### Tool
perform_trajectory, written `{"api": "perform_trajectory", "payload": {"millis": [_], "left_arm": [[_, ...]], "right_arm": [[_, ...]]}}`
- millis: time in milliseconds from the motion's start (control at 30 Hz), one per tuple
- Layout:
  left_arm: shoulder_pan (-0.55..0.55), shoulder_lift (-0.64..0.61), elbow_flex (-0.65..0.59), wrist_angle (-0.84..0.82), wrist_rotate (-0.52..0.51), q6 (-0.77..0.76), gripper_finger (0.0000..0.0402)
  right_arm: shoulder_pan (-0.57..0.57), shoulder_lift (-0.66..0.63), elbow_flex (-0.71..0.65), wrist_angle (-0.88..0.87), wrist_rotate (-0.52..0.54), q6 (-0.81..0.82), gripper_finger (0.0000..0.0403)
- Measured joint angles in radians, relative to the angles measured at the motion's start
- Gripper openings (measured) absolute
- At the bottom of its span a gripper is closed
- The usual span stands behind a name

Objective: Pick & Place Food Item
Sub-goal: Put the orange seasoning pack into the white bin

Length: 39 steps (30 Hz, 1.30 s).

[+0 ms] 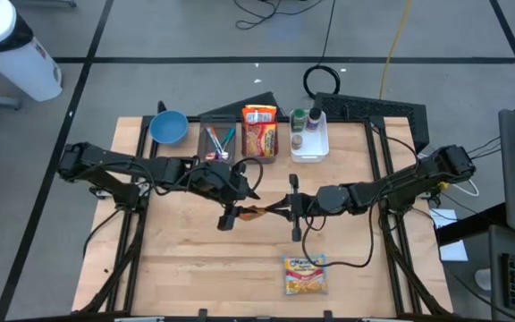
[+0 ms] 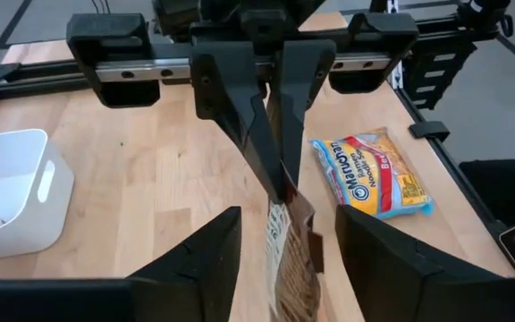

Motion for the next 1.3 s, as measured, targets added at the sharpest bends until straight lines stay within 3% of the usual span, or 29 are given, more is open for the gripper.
{"api": "perform_trajectory", "payload": {"millis": [433,767,1300], "left_arm": [[0.010,0.000,-0.001,-0.012,0.000,-0.007,0.0115],[0.010,0.000,-0.002,-0.011,0.000,0.009,0.0010],[0.009,-0.001,-0.002,-0.009,0.016,0.056,0.0004]], "right_arm": [[0.000,0.000,0.000,0.000,0.000,-0.002,0.0000],[0.000,0.000,0.000,0.014,0.001,-0.008,0.0000],[0.000,0.000,0.000,0.034,-0.003,-0.031,0.0014]]}}
